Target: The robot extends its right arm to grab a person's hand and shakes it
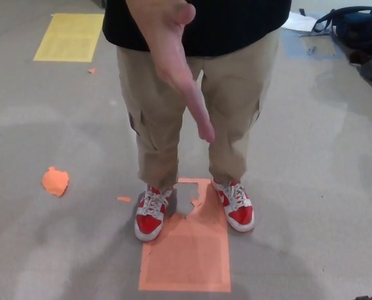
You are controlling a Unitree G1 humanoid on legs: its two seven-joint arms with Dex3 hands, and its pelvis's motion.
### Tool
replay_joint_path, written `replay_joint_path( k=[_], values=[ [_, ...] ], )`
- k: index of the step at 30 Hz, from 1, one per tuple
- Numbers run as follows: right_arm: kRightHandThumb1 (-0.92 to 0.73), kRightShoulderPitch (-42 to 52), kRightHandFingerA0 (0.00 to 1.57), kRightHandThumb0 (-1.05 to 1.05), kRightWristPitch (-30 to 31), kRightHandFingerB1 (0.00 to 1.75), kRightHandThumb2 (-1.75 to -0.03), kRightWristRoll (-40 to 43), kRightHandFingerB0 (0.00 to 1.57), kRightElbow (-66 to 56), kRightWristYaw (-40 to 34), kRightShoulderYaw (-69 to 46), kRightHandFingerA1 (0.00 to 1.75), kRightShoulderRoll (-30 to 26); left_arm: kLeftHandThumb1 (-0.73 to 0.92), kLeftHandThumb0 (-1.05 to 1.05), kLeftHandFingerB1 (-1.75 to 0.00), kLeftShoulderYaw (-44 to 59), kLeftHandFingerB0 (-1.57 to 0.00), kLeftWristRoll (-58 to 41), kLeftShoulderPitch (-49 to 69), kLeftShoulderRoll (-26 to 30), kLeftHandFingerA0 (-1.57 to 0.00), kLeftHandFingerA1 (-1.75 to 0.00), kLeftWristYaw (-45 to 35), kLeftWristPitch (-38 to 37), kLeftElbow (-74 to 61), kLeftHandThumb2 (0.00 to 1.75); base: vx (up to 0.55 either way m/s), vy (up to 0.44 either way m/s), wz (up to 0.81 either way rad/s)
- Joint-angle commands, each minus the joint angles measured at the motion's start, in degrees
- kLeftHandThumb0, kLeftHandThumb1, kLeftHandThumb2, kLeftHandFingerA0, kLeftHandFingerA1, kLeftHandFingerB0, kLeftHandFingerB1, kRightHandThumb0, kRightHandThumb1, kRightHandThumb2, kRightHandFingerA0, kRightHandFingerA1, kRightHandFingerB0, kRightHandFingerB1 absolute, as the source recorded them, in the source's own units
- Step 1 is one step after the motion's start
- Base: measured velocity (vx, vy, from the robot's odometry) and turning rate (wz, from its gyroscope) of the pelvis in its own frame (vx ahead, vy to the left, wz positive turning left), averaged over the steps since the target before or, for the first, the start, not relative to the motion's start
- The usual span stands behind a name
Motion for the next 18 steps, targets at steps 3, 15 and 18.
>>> replay_joint_path(
  k=[3,15,18],
  values=[
    [-0.78,0.53,0.06,-0.79,-8.63,0.22,-1.06,2.85,0.07,-2.9,-4.03,-4.44,0.25,0.31,0.62,-0.27,-0.49,-0.63,-0.07,0.08,0.42,1.13,-0.08,-0.5,-1.94,-3.49,1.87,1.1,0.0,0.0,0.0],
    [-0.77,2.88,0.04,-0.92,9.03,0.08,-1.14,1.5,0.0,-74.94,6.02,-2.68,0.29,-0.34,0.63,-0.27,-0.49,-1.21,-0.06,0.26,0.31,1.12,-0.07,-0.5,-2.14,-4.22,1.67,1.12,0.0,0.0,0.0],
    [-0.77,-1.09,0.01,-0.91,15.02,0.09,-1.14,-0.24,0.0,-81.47,9.16,-0.96,0.25,-0.02,0.63,-0.27,-0.49,-0.55,-0.07,-0.47,0.6,1.1,-0.07,-0.5,-2.53,-4.84,1.63,1.12,0.0,0.0,0.0]
  ],
)
